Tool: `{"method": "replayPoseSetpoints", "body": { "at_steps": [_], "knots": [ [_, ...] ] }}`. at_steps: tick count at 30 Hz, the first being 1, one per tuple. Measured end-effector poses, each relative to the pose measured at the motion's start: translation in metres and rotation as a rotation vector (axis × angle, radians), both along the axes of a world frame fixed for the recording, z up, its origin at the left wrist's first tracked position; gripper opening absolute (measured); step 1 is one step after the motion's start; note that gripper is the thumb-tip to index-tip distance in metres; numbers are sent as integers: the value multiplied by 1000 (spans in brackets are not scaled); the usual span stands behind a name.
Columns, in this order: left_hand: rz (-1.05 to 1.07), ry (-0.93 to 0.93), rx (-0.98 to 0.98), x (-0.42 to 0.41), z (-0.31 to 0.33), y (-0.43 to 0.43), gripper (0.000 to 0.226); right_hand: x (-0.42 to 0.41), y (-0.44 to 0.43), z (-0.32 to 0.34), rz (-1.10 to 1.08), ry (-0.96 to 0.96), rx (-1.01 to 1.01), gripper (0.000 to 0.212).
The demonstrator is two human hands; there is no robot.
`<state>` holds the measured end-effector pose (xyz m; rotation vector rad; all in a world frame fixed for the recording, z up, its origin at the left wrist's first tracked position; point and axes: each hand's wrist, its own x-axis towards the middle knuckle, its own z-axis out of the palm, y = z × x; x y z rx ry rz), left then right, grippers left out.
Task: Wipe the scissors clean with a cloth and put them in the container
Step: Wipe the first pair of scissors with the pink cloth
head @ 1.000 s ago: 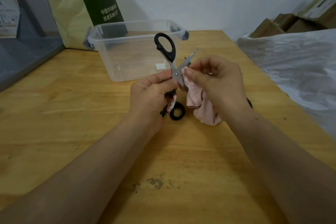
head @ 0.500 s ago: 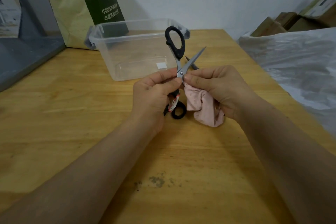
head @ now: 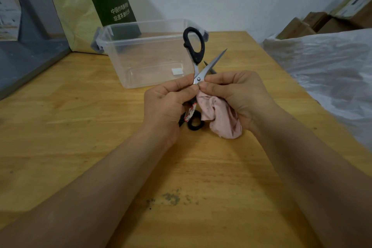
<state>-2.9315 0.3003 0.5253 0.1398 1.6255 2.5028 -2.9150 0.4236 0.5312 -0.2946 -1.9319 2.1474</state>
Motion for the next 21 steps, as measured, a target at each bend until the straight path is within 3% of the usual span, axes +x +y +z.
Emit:
{"method": "replayPoseSetpoints", "body": {
  "at_steps": [6, 13, 18, 21],
  "knots": [
    [55, -55, 20, -3, 4, -4, 17, 1, 3, 2, 48, -83, 242, 12],
    [11, -14, 11, -1, 1, 0, 17, 0, 0, 4, -52, 17, 48, 7],
    [65, 5, 8, -8, 3, -7, 20, 2, -3, 1, 57, -85, 166, 11],
    [47, 13, 1, -8, 1, -5, 20, 2, -5, 2, 0, -23, 134, 9]
  ]
}}
